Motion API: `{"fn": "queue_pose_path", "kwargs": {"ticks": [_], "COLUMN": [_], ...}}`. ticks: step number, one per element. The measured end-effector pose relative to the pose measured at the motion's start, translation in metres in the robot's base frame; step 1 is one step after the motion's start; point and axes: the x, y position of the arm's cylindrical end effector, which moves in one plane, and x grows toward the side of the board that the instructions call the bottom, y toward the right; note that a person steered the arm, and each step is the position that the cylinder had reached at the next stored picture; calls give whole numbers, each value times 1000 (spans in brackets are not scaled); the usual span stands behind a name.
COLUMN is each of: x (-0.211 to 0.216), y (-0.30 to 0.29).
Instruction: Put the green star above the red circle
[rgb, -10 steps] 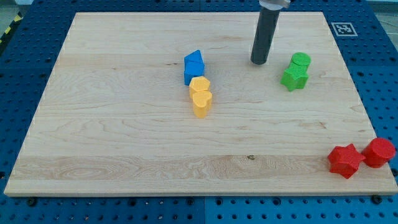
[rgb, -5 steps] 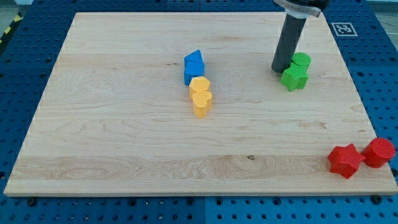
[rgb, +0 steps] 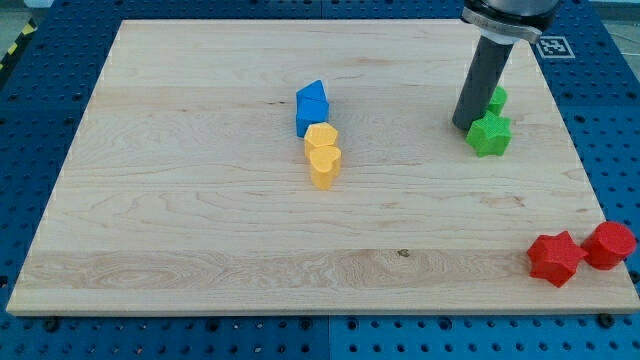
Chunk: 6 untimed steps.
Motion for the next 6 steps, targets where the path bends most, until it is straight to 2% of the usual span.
{"fn": "queue_pose_path", "kwargs": {"ticks": [6], "x": [11], "y": [27]}}
